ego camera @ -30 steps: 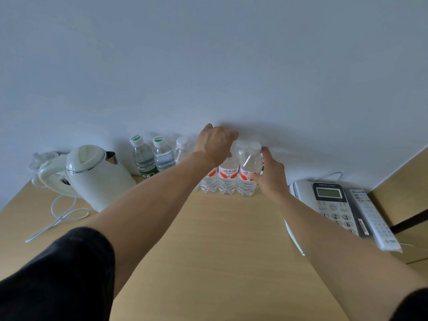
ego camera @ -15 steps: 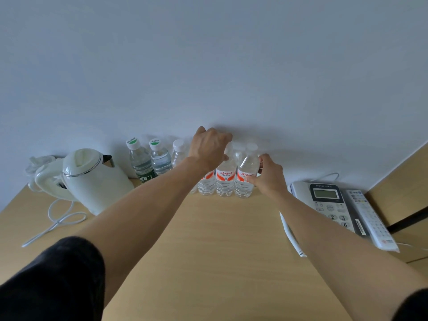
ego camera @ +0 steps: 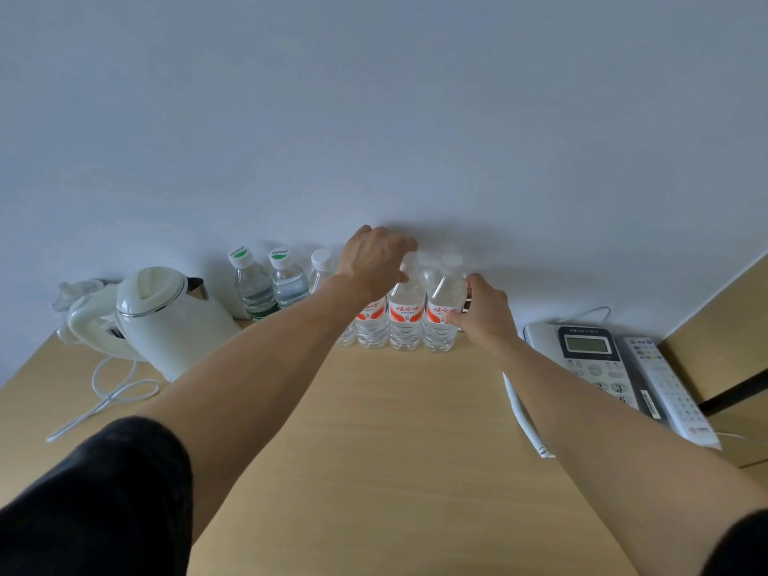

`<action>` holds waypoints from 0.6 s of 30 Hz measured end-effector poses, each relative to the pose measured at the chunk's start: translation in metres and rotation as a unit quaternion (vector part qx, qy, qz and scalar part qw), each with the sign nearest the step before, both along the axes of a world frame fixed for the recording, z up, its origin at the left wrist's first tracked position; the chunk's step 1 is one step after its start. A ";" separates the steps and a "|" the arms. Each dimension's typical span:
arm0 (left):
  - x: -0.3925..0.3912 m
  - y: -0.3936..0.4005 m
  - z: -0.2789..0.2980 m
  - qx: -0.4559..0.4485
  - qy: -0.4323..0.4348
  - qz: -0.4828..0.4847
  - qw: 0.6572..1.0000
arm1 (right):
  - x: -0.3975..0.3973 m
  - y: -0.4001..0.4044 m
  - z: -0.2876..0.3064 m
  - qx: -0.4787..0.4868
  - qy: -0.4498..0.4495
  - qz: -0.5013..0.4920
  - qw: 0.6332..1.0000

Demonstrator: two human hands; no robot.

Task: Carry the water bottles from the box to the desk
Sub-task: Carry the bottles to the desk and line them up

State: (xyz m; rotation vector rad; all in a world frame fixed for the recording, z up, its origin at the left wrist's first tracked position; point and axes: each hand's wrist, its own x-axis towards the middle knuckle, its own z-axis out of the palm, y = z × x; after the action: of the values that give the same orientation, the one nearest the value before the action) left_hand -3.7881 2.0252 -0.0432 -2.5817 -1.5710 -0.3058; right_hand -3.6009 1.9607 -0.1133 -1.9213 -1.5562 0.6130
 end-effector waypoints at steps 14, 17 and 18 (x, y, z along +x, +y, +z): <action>-0.052 0.009 0.017 -0.018 0.053 0.031 0.998 | 0.003 0.001 0.005 0.012 -0.005 -0.006 1.000; -0.052 0.009 0.018 -0.032 0.053 0.032 0.998 | 0.003 0.002 0.005 0.012 -0.010 -0.006 1.000; -0.051 0.008 0.018 -0.034 0.052 0.033 0.998 | 0.002 0.002 0.005 0.012 -0.010 -0.007 1.000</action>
State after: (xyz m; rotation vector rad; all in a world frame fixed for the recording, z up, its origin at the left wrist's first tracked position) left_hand -3.8393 2.0334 -0.0249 -2.5433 -1.6534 -0.1117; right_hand -3.5985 1.9626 -0.1083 -1.9263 -1.5538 0.5678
